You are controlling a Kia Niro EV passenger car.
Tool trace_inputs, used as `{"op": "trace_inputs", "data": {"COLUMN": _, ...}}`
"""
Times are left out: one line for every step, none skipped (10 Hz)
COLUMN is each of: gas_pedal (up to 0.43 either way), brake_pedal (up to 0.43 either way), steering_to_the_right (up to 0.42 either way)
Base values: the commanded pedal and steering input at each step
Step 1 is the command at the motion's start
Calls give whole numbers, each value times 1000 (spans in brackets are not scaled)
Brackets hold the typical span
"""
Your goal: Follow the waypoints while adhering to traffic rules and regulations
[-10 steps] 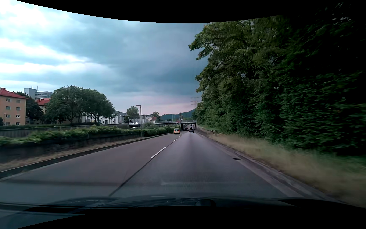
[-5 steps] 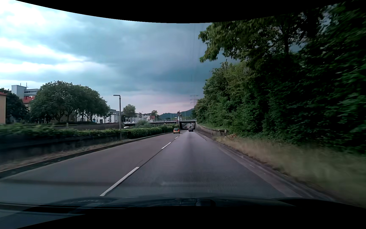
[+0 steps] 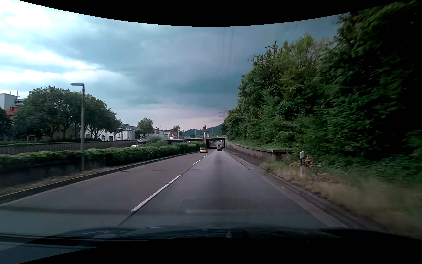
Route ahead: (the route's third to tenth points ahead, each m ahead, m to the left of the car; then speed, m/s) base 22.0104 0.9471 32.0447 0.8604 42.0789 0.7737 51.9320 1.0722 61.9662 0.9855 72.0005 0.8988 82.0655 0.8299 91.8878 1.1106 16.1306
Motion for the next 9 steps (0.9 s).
{"op": "trace_inputs", "data": {"gas_pedal": 67, "brake_pedal": 0, "steering_to_the_right": -1}}
{"op": "trace_inputs", "data": {"gas_pedal": 67, "brake_pedal": 0, "steering_to_the_right": -1}}
{"op": "trace_inputs", "data": {"gas_pedal": 67, "brake_pedal": 0, "steering_to_the_right": -1}}
{"op": "trace_inputs", "data": {"gas_pedal": 67, "brake_pedal": 0, "steering_to_the_right": -1}}
{"op": "trace_inputs", "data": {"gas_pedal": 67, "brake_pedal": 0, "steering_to_the_right": -1}}
{"op": "trace_inputs", "data": {"gas_pedal": 67, "brake_pedal": 0, "steering_to_the_right": -1}}
{"op": "trace_inputs", "data": {"gas_pedal": 67, "brake_pedal": 0, "steering_to_the_right": -2}}
{"op": "trace_inputs", "data": {"gas_pedal": 67, "brake_pedal": 0, "steering_to_the_right": -5}}
{"op": "trace_inputs", "data": {"gas_pedal": 67, "brake_pedal": 0, "steering_to_the_right": -8}}
